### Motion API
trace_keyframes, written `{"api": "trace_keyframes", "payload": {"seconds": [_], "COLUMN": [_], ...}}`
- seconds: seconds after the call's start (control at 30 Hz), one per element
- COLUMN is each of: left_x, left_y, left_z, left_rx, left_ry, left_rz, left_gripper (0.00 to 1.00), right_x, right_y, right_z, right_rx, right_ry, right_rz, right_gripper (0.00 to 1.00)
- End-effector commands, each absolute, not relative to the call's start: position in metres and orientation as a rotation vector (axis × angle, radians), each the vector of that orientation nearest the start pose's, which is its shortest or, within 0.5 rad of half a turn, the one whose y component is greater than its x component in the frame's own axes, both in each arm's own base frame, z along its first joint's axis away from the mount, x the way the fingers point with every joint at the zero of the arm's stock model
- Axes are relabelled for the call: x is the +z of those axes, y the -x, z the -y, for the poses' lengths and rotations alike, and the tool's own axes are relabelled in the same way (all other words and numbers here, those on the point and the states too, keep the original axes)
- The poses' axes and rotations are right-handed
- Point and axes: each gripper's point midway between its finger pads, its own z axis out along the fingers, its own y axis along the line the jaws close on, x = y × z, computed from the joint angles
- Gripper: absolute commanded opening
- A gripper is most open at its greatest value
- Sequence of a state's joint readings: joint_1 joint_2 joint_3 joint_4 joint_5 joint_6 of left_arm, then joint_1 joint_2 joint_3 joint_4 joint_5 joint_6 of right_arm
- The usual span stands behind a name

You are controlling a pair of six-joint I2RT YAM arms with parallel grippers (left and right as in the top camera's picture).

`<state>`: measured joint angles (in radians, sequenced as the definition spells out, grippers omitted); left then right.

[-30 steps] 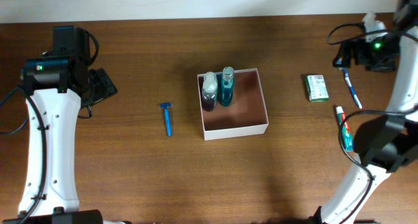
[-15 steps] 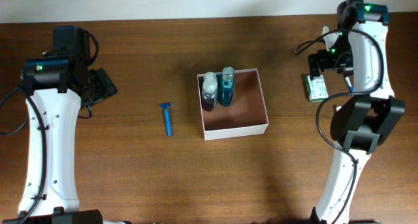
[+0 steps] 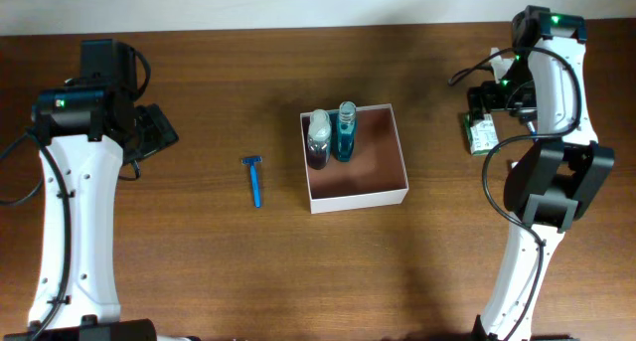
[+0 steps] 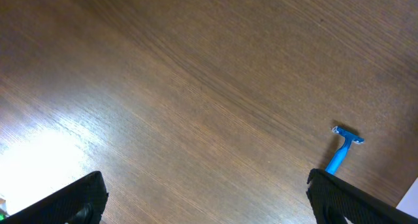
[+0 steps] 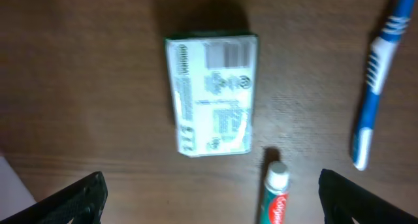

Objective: Pack container
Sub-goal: 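Lower and close the right gripper on the Dettol soap box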

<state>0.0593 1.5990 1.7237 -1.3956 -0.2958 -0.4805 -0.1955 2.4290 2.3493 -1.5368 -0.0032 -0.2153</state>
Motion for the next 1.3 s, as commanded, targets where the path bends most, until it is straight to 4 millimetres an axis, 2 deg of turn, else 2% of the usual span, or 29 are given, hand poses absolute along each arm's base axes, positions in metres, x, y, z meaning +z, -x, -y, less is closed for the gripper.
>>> {"api": "trace_keyframes", "payload": {"seconds": [0.0, 0.4, 0.7, 0.97, 1.27], "left_x": [0.237, 0.237, 0.237, 0.237, 0.237], "left_y": [-0.330, -0.330, -0.330, -0.330, -0.330], "left_z": [-0.072, -0.072, -0.072, -0.072, -0.072], "left_rx": [0.327, 0.327, 0.327, 0.327, 0.327], "left_ry": [0.820, 0.820, 0.820, 0.820, 0.820], "left_rz": [-2.654, -2.653, -2.653, -2.654, -2.654], "left_gripper": [0.99, 0.99, 0.99, 0.99, 0.99], "right_x": [0.066, 0.037, 0.034, 0.014, 0.010], "right_y": [-0.448, -0.445, -0.447, -0.440, -0.443], "right_z": [0.080, 0.085, 0.085, 0.084, 0.086], "right_rx": [0.103, 0.064, 0.063, 0.072, 0.053], "right_ry": [0.055, 0.054, 0.053, 0.054, 0.052], "right_rz": [-3.200, -3.223, -3.217, -3.241, -3.226], "right_gripper": [0.98, 0.99, 0.97, 0.98, 0.98]}}
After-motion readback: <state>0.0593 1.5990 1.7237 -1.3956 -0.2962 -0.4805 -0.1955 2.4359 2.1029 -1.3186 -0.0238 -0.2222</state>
